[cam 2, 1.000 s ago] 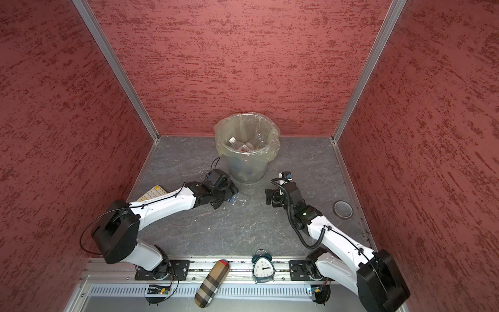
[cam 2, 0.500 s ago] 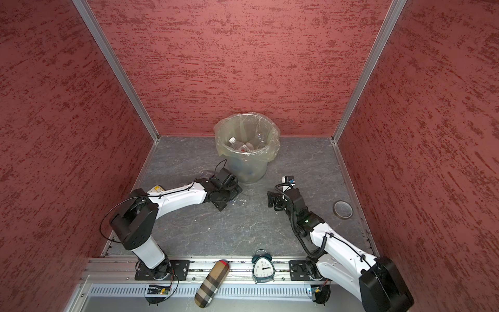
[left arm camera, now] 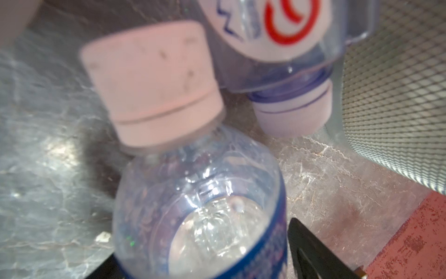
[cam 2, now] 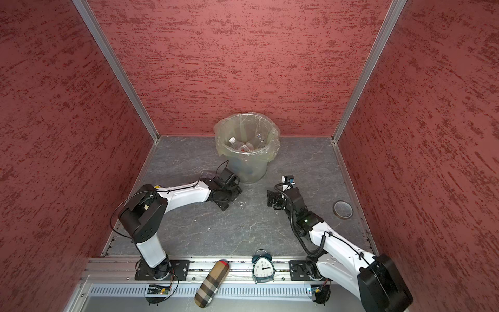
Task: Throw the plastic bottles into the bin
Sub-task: 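Close the left gripper around the blue-labelled bottle's body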
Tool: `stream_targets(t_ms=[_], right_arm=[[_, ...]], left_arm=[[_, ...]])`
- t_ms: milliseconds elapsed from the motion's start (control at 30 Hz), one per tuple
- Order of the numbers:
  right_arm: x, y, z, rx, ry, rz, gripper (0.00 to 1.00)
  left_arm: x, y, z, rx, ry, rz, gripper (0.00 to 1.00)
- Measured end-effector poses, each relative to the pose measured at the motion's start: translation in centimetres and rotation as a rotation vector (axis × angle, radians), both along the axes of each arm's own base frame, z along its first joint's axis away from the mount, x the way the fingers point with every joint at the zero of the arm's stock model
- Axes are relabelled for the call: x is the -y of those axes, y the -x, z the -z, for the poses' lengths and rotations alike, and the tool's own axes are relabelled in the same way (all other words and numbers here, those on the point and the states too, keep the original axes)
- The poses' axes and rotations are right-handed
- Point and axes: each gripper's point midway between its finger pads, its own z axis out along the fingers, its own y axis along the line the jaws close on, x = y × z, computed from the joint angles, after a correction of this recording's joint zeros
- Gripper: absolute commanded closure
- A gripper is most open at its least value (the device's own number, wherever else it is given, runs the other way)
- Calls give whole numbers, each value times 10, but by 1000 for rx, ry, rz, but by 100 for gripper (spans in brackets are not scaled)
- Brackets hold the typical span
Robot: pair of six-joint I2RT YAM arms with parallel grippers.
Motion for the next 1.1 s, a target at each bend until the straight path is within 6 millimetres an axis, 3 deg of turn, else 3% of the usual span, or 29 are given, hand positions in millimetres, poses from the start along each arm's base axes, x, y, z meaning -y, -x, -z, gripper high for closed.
stream_targets(t_ms=[300, 467, 800, 1100], right_arm=[[-1, -1, 6, -14, 9, 0, 1], [-1, -1, 8, -21, 13, 0, 1], [-1, -2, 9, -20, 13, 0, 1], [-2, -3, 10, -20, 13, 0, 1]], left_arm=[[2, 0, 0, 1, 15, -3, 31], [4, 0, -3, 14, 35, -5, 44], [0, 16, -6, 28, 30, 39, 45], [1, 40, -43, 160, 19, 174, 54]])
